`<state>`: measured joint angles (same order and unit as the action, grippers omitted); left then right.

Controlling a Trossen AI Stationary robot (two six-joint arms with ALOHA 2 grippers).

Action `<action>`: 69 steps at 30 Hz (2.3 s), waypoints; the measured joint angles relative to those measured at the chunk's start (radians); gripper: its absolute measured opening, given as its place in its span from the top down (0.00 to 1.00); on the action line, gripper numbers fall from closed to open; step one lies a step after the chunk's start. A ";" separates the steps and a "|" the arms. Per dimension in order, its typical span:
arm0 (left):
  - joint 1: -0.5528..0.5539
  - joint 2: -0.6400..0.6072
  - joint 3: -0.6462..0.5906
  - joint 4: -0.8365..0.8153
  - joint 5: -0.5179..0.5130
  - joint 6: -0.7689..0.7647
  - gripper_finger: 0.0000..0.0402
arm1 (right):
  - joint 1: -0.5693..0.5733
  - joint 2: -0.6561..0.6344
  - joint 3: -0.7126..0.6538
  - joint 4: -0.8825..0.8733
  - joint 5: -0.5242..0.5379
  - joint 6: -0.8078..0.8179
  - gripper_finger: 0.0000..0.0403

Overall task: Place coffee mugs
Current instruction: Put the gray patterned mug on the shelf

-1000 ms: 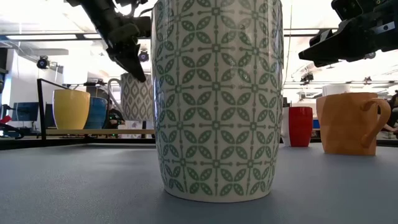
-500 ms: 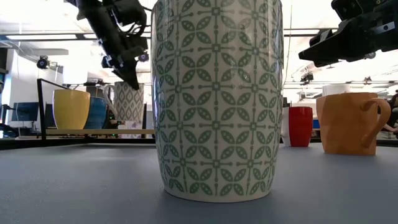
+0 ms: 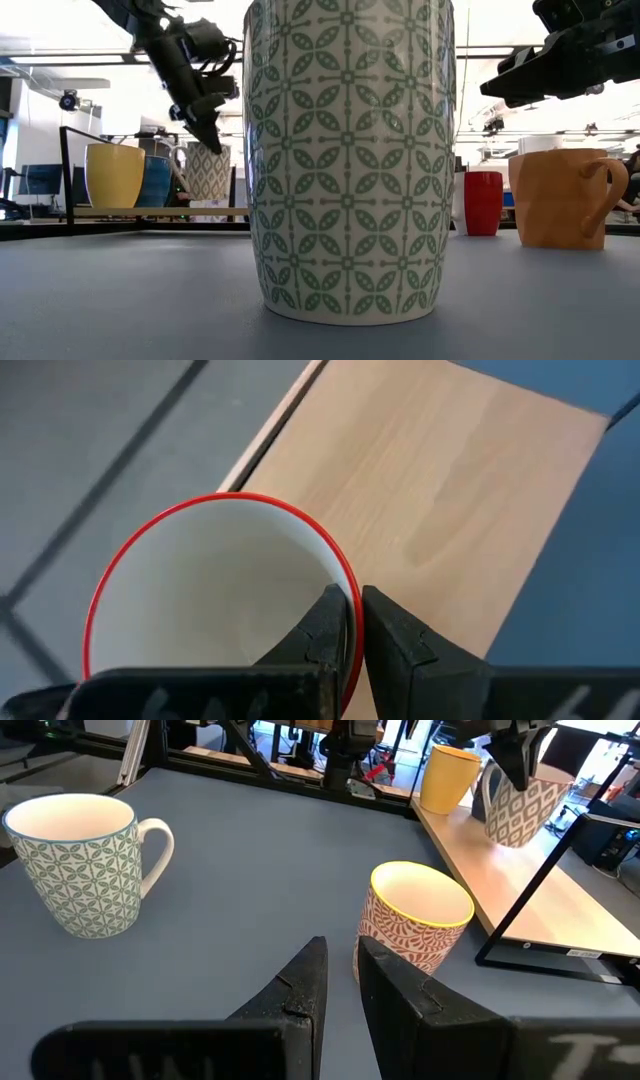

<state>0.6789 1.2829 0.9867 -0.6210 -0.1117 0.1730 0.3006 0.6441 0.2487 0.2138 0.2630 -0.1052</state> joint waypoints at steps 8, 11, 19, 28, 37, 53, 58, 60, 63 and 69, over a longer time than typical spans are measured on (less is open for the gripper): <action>0.076 0.022 0.000 -0.004 0.082 0.082 0.97 | 0.000 0.000 0.000 0.000 0.000 0.000 0.88; 0.092 0.022 0.000 -0.004 0.085 0.106 0.96 | 0.000 0.000 0.000 0.000 0.000 0.000 0.88; 0.124 0.021 0.000 -0.019 0.073 0.140 0.91 | 0.000 0.000 0.000 0.000 0.000 0.000 0.88; 0.123 0.015 0.001 -0.020 0.112 0.132 0.90 | 0.000 0.000 0.000 0.000 0.000 0.000 0.88; 0.123 0.034 0.001 -0.008 0.116 0.034 0.90 | 0.000 0.000 0.000 0.000 0.000 0.000 0.88; 0.143 0.061 0.004 -0.053 0.095 0.140 0.97 | 0.000 0.000 0.000 0.000 0.000 0.000 0.88; 0.160 0.061 0.035 -0.108 0.095 0.195 0.96 | 0.000 0.000 0.000 0.000 0.000 0.000 0.88; 0.168 0.061 0.055 -0.139 0.095 0.216 0.97 | 0.000 0.000 0.000 0.000 0.000 0.000 0.88; 0.180 0.061 0.081 -0.179 0.095 0.240 0.97 | 0.000 0.000 0.000 0.000 0.000 0.000 0.88; 0.200 0.062 0.090 -0.214 0.096 0.260 0.97 | 0.000 0.000 0.000 0.000 0.000 0.000 0.88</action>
<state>0.8790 1.3449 1.0763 -0.8352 -0.0162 0.4332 0.3007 0.6437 0.2489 0.2137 0.2630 -0.1054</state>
